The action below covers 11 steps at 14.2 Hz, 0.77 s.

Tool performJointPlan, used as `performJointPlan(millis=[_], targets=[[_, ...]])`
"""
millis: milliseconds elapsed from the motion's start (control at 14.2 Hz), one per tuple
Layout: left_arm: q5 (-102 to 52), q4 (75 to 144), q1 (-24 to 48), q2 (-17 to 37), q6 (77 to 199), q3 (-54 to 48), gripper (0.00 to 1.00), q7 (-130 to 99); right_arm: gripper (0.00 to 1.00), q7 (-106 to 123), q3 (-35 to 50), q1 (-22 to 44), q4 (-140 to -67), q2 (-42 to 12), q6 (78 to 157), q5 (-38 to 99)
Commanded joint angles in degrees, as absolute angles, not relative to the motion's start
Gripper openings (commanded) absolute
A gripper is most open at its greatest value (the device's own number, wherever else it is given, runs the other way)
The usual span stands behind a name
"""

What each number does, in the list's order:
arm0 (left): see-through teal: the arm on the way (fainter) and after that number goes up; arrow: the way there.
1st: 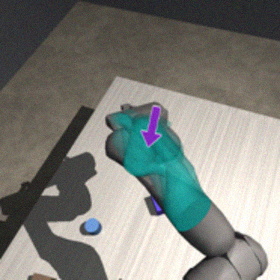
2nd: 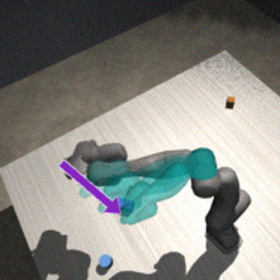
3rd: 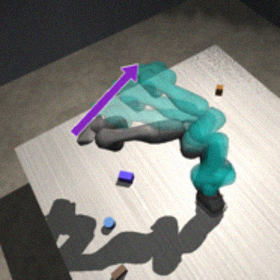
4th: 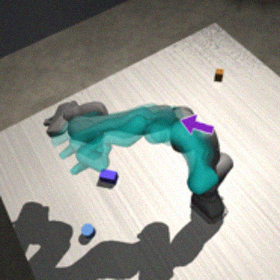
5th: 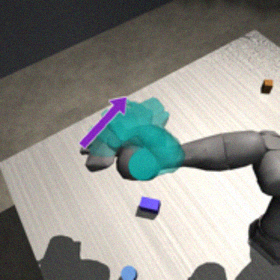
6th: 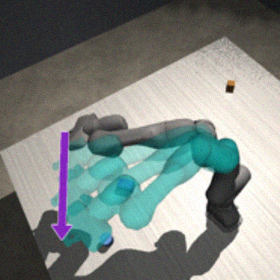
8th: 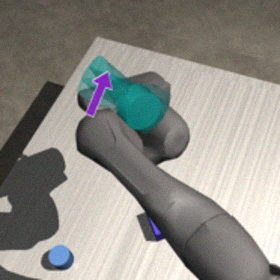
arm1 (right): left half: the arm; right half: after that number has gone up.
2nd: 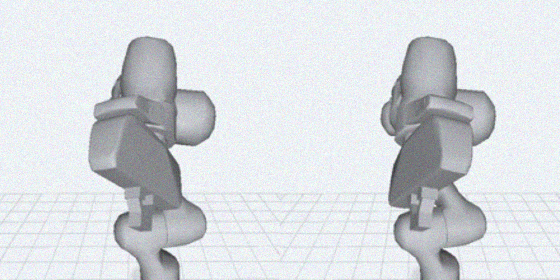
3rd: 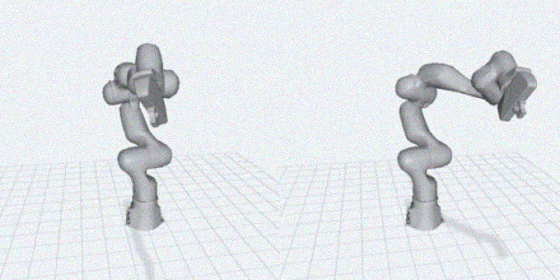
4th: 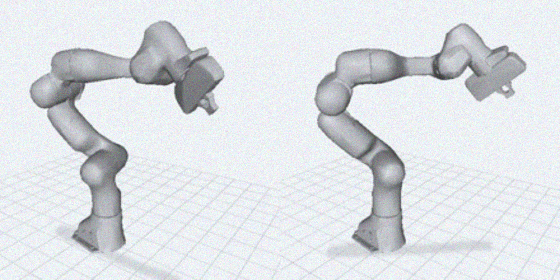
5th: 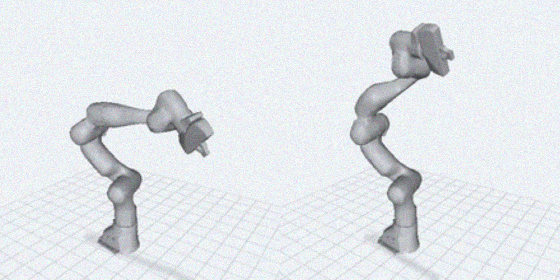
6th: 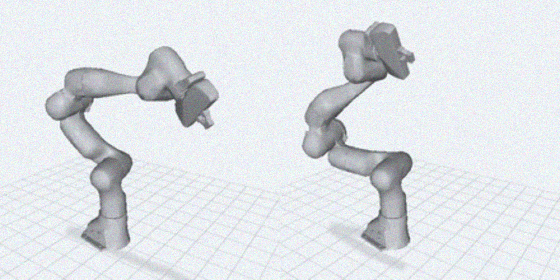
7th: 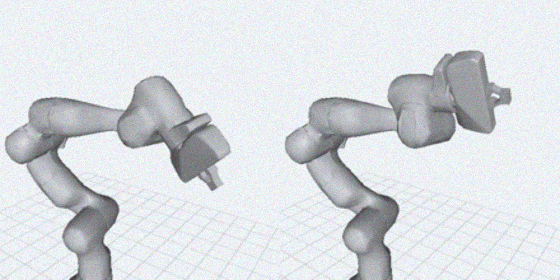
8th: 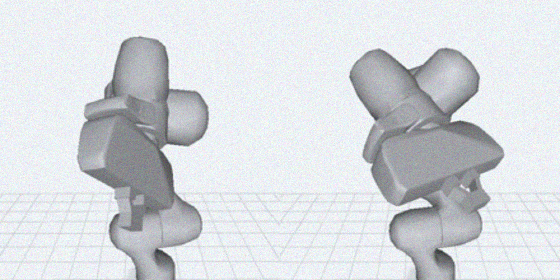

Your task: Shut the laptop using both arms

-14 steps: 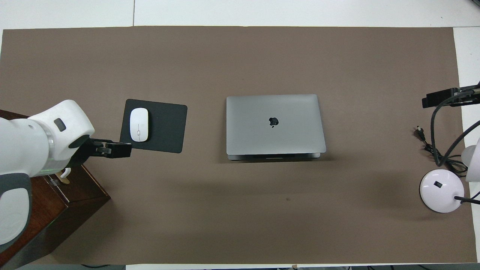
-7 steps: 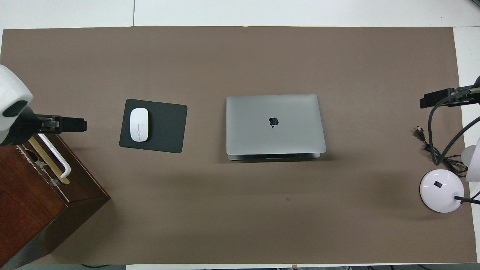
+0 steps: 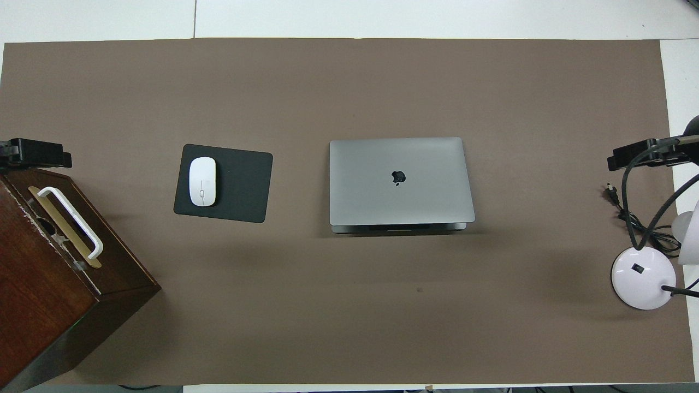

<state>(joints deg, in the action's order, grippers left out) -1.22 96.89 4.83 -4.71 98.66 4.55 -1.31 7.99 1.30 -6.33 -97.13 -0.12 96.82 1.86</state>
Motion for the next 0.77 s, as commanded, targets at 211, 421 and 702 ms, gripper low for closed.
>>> performJointPlan(millis=[211, 421, 702], targets=[[-1.2, 90.4, 4.0, 1.9, 94.1, 4.0, 1.0, -1.8, 1.0, 6.9, 1.5, -6.8, -96.9, -0.1, 95.7, 0.2], [-1.1, 90.7, 4.0, 1.9, 93.2, 4.0, 1.0, -1.8, 1.0, 6.8, 1.5, -6.3, -97.0, 0.1, 95.5, -2.5], [-1.4, 90.4, 4.8, 1.8, 90.7, 3.9, 1.0, -1.8, 1.0, 6.8, 1.5, -6.6, -97.2, 0.2, 95.7, -2.6]])
